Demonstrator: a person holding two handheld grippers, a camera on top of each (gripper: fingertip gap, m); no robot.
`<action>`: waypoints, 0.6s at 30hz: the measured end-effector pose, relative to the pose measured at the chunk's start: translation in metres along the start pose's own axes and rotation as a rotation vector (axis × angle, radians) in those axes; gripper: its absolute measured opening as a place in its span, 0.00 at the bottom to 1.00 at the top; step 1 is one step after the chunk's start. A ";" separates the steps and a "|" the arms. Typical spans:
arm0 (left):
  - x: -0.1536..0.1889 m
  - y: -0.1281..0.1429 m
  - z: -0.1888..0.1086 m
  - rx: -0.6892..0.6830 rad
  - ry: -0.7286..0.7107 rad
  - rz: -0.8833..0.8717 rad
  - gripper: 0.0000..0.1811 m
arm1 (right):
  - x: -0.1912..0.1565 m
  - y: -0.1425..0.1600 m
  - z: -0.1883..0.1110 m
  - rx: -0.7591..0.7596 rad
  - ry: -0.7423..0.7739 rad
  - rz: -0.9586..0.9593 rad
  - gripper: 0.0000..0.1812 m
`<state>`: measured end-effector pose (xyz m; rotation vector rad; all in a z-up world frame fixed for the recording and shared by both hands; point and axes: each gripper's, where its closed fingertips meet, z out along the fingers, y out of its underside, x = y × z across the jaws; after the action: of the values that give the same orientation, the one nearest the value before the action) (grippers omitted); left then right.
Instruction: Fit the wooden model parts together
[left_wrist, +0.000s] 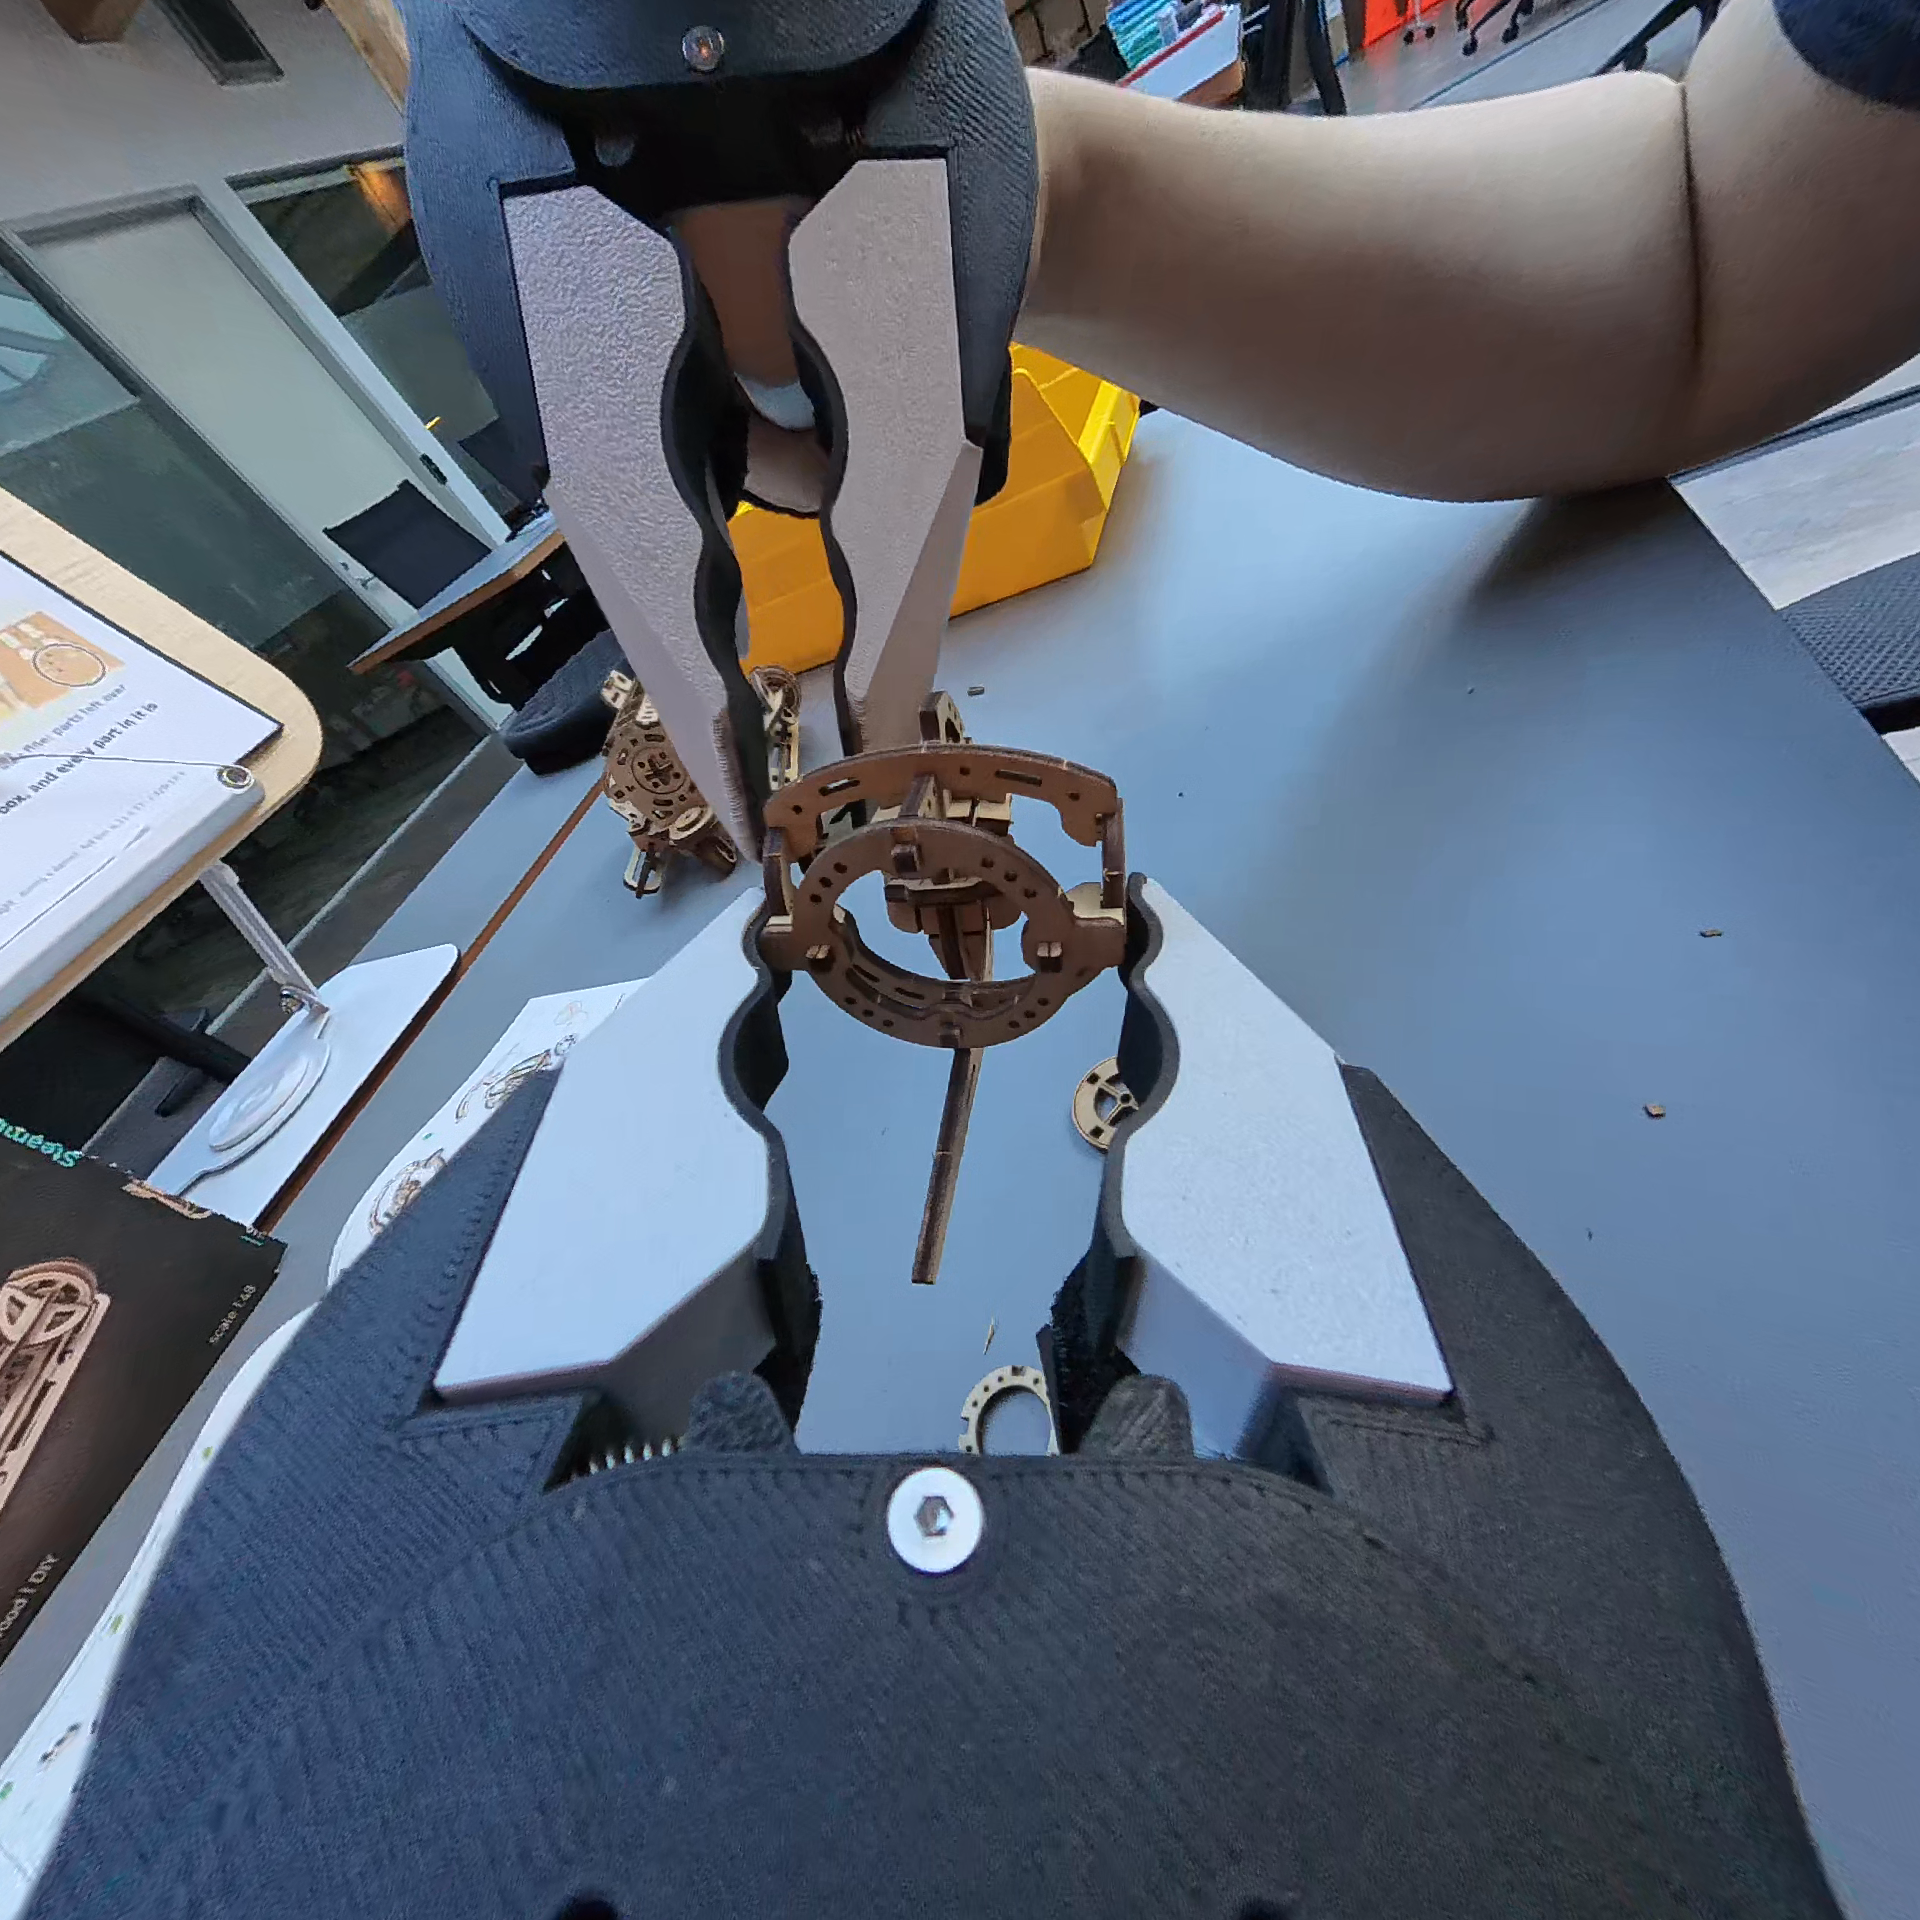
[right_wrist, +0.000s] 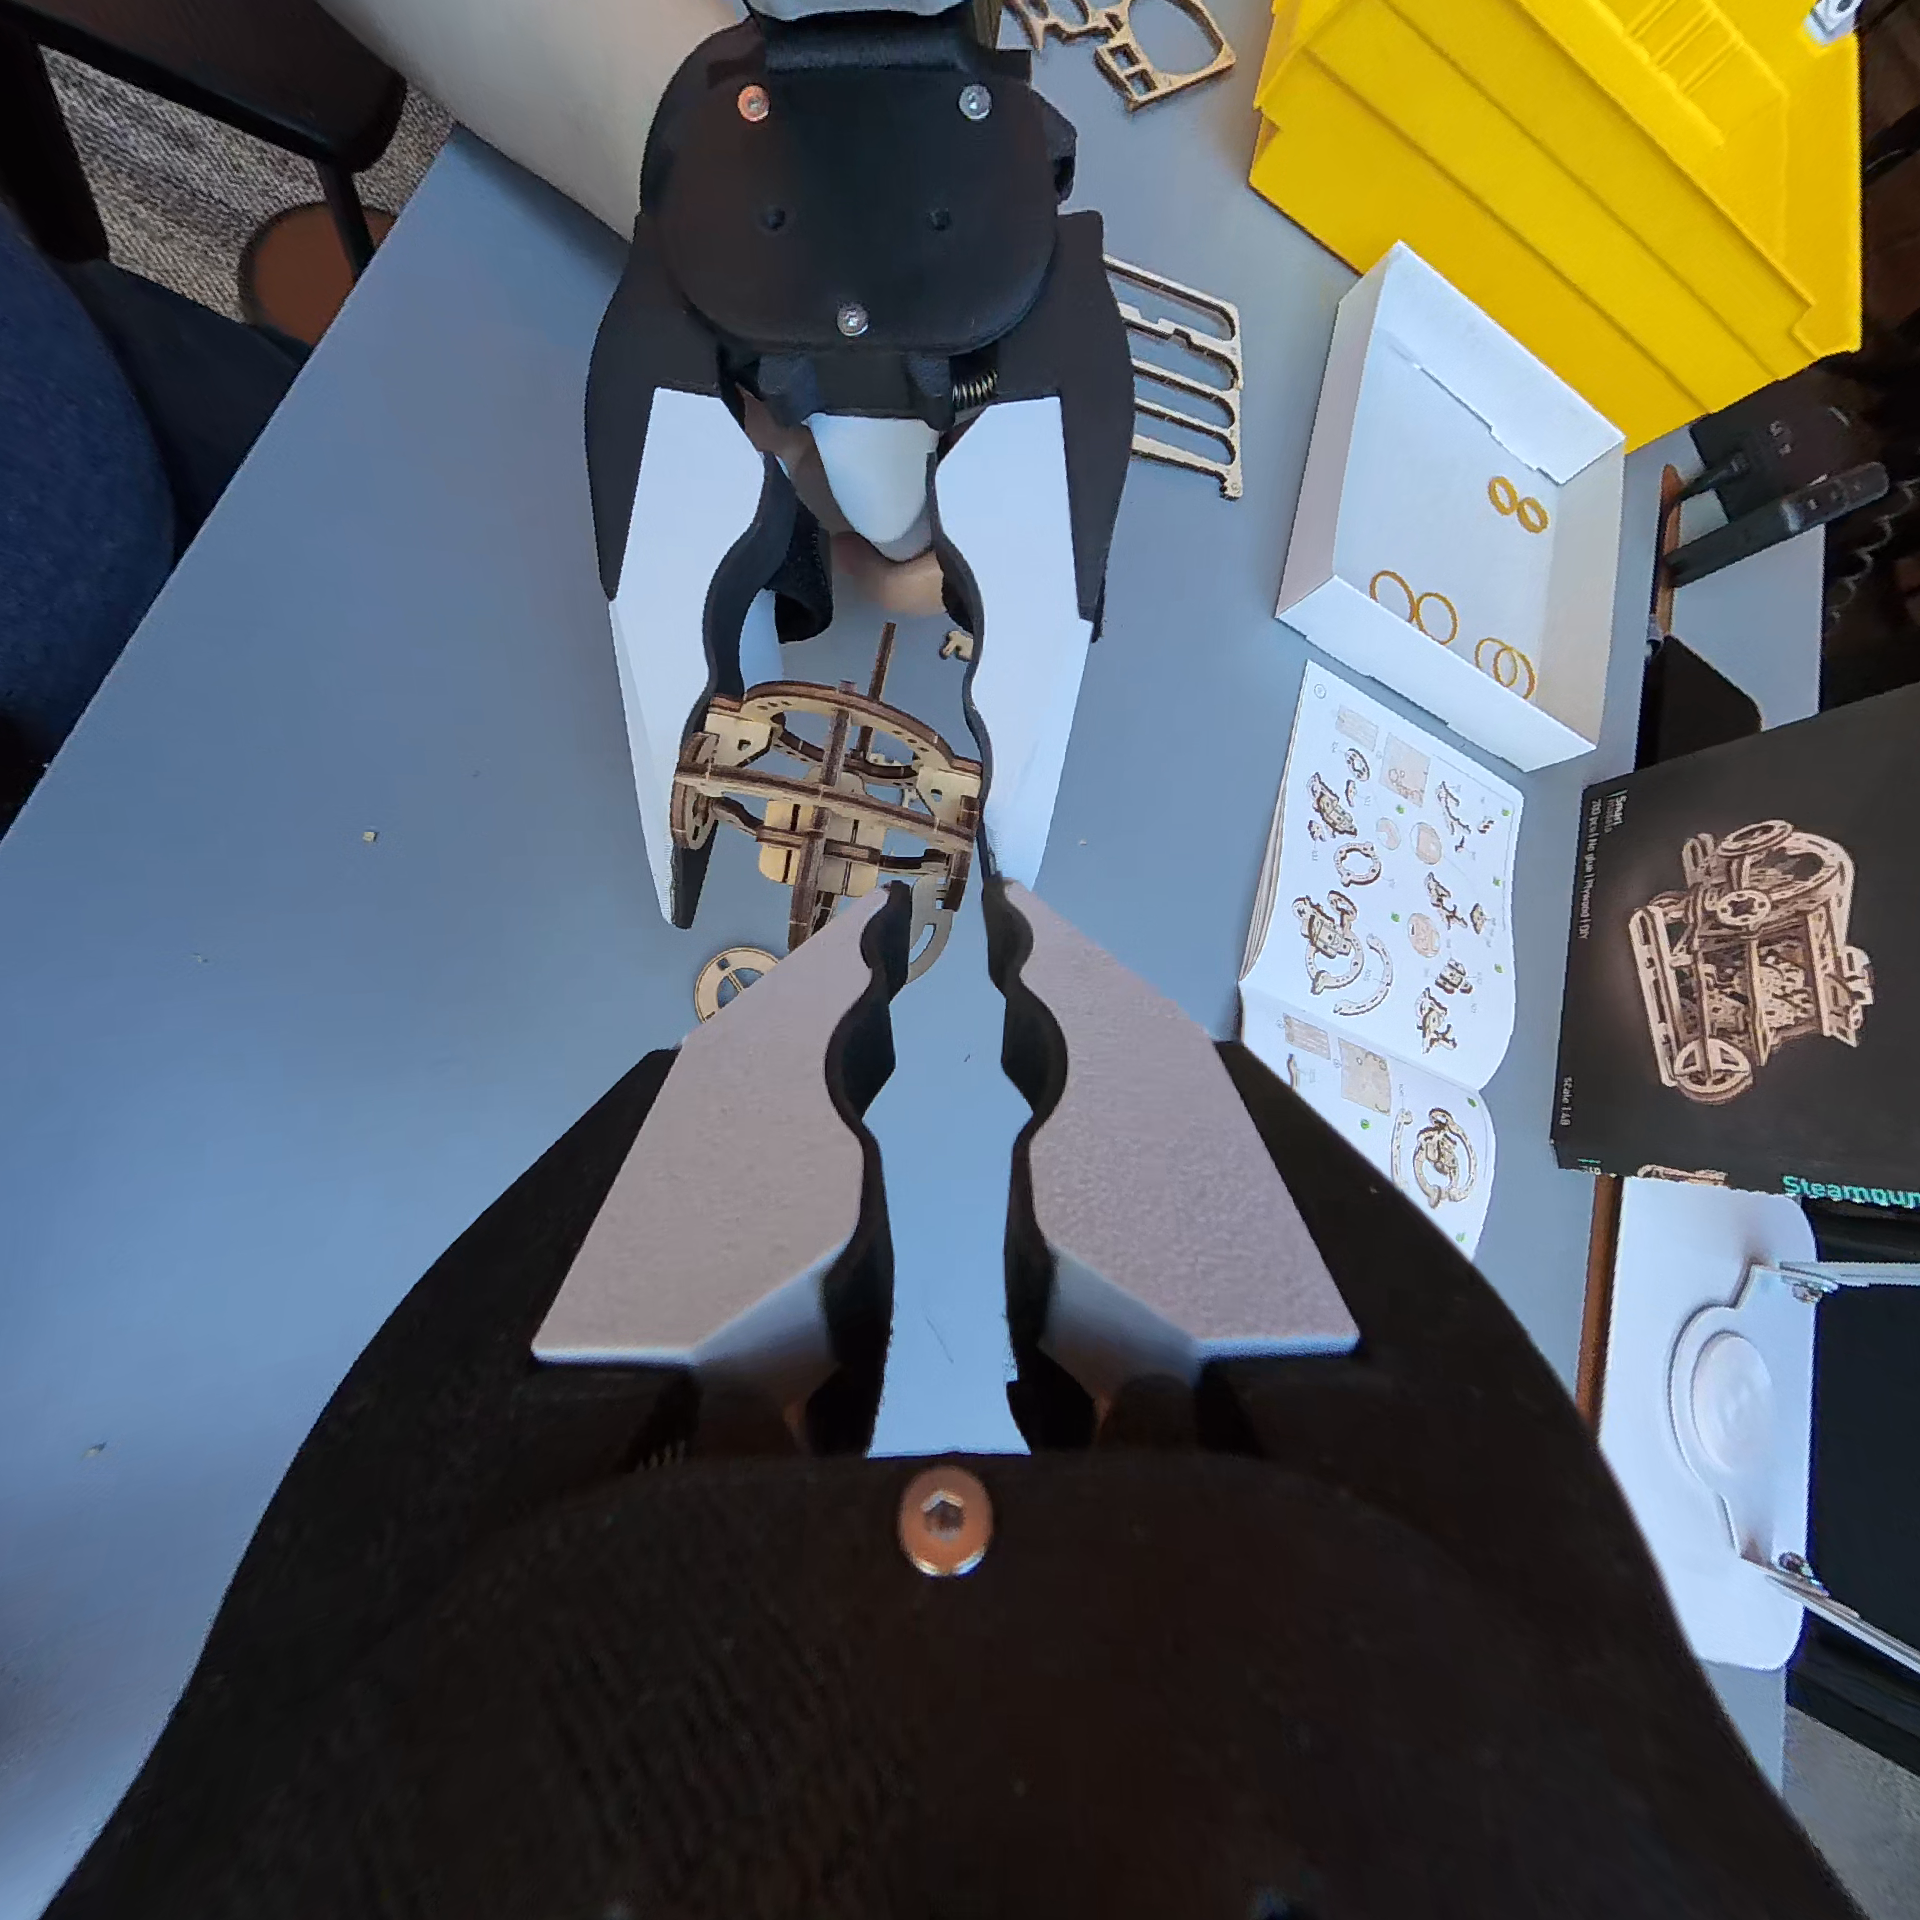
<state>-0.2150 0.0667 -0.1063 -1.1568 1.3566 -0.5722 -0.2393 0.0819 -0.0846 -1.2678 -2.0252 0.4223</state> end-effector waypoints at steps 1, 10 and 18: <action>0.000 0.000 0.000 -0.001 0.002 0.002 0.35 | -0.001 0.000 0.000 0.005 -0.002 -0.009 0.07; 0.005 0.003 0.001 -0.011 0.016 0.023 0.35 | -0.007 0.001 0.003 0.016 -0.042 -0.001 0.04; 0.003 0.003 0.001 -0.010 0.008 0.014 0.34 | -0.004 0.001 0.003 0.017 -0.031 0.012 0.04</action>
<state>-0.2146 0.0655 -0.1101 -1.1538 1.3745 -0.5613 -0.2396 0.0790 -0.0891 -1.2713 -2.0367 0.4668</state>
